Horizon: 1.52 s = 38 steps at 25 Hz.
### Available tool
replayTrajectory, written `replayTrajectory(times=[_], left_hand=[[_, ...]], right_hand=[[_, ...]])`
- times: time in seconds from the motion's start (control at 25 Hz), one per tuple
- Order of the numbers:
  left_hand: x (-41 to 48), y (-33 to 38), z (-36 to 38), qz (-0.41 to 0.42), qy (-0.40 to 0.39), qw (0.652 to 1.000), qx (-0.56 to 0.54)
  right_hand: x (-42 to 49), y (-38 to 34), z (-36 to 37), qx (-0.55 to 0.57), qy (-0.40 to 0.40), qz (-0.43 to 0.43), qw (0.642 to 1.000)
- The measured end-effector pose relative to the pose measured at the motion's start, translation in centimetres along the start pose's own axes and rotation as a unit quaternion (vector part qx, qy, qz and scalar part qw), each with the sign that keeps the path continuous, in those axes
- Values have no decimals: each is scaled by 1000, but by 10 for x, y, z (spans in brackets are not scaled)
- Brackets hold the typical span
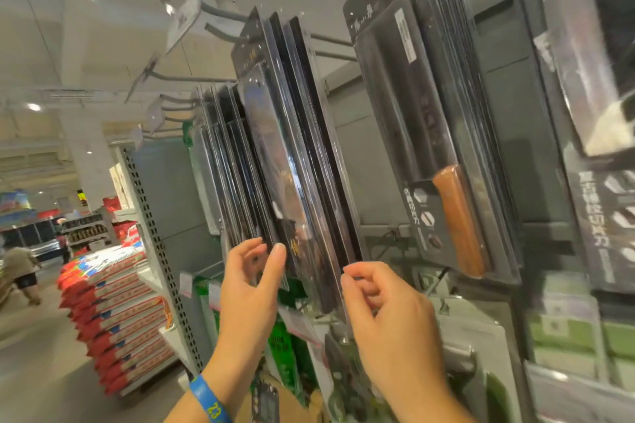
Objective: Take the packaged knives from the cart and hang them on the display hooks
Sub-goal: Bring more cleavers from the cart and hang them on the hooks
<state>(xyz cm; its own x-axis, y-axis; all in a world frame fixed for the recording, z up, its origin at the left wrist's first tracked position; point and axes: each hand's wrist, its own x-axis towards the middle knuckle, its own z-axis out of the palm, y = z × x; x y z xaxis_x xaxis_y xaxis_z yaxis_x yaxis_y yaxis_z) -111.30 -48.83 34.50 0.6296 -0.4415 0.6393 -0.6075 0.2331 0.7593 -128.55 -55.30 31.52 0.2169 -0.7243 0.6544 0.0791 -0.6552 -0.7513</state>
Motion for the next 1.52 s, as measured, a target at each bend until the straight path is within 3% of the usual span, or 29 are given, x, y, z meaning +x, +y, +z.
replayTrajectory(times=[0.12, 0.32, 0.52, 0.72, 0.96, 1.52], left_hand=[[-19, -1, -2, 31, 29, 999, -3], [-46, -10, 11, 81, -32, 996, -19], [-38, -17, 25, 70, 1, 997, -7], [-5, -15, 46, 35, -105, 994, 2], [-12, -9, 53, 16, -42, 997, 66], [-26, -3, 50, -8, -9, 997, 81]], right_hand=[[-14, -3, -14, -20, -3, 21, 1000], [-40, -4, -37, -50, 38, 45, 997], [-71, 2, -68, -99, 22, 89, 991], [-74, -6, -76, -146, 3, 109, 983], [-60, -14, -73, -142, -31, 80, 986], [-39, -8, -94, -85, -76, 73, 991]])
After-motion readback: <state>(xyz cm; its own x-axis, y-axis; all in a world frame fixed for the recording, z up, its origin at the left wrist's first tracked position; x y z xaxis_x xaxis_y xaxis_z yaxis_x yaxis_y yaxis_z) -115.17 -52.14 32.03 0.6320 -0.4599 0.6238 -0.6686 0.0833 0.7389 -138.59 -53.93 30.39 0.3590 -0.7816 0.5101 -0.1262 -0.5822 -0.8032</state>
